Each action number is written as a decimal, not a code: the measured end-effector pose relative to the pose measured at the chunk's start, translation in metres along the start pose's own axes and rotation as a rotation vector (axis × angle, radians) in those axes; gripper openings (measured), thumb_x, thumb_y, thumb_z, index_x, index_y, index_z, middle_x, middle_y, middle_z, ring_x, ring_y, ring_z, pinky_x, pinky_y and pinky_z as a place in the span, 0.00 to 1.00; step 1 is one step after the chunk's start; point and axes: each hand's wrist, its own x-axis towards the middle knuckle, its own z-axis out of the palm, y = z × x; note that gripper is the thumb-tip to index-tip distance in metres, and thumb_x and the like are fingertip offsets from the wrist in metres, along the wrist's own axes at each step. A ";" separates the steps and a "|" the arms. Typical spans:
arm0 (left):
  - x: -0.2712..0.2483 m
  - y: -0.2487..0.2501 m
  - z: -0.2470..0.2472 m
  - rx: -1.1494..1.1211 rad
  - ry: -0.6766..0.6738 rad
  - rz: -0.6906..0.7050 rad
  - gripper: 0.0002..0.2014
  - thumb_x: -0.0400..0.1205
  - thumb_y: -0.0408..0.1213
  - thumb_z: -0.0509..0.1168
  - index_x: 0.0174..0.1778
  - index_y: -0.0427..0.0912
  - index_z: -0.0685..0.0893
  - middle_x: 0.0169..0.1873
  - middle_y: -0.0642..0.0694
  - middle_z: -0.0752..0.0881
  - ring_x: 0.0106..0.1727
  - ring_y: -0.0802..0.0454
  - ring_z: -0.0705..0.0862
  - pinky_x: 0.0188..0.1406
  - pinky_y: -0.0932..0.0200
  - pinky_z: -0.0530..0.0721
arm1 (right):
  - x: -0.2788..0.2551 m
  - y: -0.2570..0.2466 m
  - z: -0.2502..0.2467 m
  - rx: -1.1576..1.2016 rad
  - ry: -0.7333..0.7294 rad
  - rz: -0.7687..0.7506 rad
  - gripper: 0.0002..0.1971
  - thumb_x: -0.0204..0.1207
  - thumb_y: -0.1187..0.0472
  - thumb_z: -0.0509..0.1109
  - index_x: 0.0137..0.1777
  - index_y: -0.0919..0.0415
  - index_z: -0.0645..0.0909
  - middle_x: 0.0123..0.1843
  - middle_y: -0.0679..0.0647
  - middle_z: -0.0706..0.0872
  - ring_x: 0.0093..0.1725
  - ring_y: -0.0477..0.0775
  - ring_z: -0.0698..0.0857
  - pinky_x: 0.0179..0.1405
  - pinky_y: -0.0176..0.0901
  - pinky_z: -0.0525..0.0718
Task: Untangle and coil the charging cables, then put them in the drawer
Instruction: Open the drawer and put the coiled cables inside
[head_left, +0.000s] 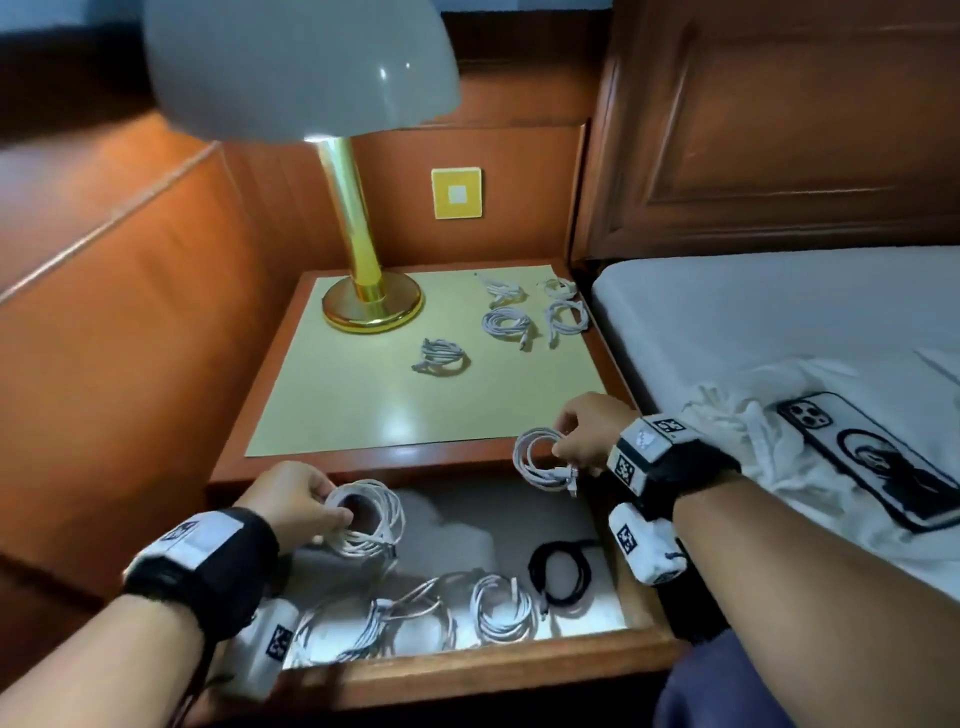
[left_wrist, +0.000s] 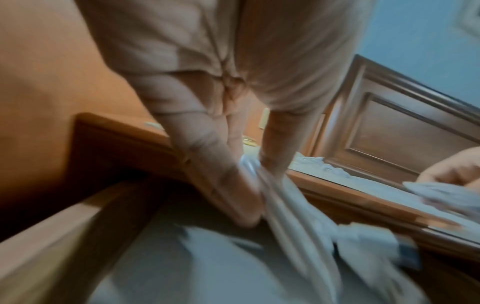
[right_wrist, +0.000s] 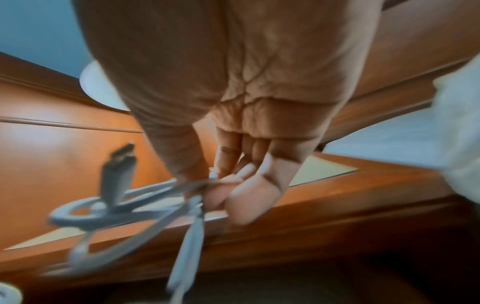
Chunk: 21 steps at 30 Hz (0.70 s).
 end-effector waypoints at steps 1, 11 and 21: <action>-0.002 -0.010 0.000 0.002 -0.044 -0.040 0.09 0.74 0.37 0.80 0.31 0.39 0.90 0.23 0.47 0.89 0.26 0.52 0.88 0.34 0.58 0.90 | -0.004 -0.010 0.007 0.026 -0.063 -0.035 0.01 0.74 0.65 0.77 0.44 0.60 0.88 0.41 0.58 0.92 0.38 0.57 0.91 0.35 0.46 0.91; 0.017 -0.045 0.017 0.109 -0.130 -0.259 0.11 0.77 0.40 0.77 0.44 0.33 0.93 0.26 0.46 0.86 0.27 0.49 0.82 0.25 0.62 0.76 | -0.009 -0.082 0.094 -0.057 -0.498 0.021 0.04 0.73 0.72 0.73 0.42 0.71 0.89 0.24 0.56 0.85 0.17 0.49 0.81 0.19 0.33 0.77; 0.055 -0.045 0.045 -0.057 -0.033 -0.306 0.09 0.84 0.33 0.66 0.42 0.32 0.84 0.45 0.35 0.86 0.49 0.37 0.86 0.44 0.54 0.77 | 0.028 -0.093 0.168 0.652 -0.360 0.391 0.09 0.82 0.75 0.66 0.39 0.72 0.78 0.28 0.63 0.82 0.29 0.58 0.83 0.37 0.55 0.90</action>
